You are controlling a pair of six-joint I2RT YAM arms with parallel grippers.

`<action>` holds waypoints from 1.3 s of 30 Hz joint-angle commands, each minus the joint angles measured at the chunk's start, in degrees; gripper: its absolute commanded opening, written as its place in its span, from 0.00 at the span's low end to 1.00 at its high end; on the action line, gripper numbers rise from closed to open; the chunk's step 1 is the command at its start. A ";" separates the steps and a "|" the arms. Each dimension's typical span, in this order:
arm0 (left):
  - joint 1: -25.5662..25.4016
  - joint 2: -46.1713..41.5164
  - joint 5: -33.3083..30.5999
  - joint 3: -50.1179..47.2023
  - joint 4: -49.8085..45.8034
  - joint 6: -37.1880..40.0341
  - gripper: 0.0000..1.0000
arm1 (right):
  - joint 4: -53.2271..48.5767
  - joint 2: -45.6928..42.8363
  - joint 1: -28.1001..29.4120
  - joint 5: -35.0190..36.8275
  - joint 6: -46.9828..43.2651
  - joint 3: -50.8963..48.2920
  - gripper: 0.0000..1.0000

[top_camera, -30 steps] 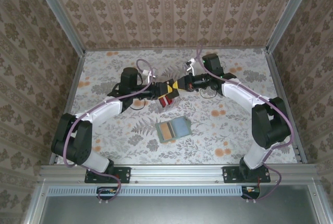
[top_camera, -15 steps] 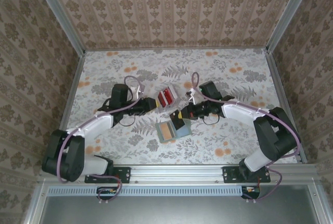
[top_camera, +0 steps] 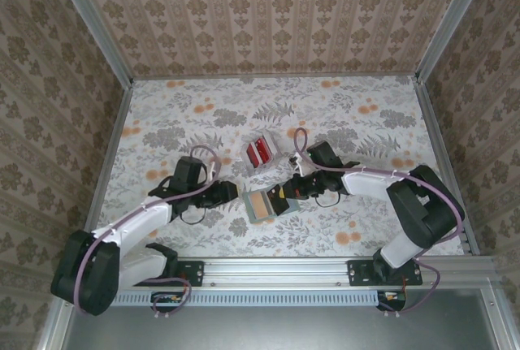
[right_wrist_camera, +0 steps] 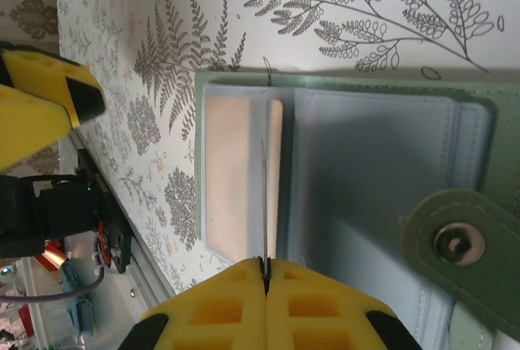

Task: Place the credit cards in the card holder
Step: Insert the credit card into the card slot.

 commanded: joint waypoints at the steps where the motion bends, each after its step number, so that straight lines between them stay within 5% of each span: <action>1: -2.45 3.05 -2.53 0.13 0.78 -0.65 0.38 | 1.97 1.35 0.44 1.22 0.64 -0.48 0.03; 13: -8.70 10.79 -8.14 2.40 4.13 -3.05 0.31 | 3.44 5.24 1.63 -0.07 1.33 0.87 0.03; 39: -8.90 16.40 -11.15 2.46 6.59 -2.89 0.22 | 1.93 2.39 1.60 -0.28 1.73 2.37 0.03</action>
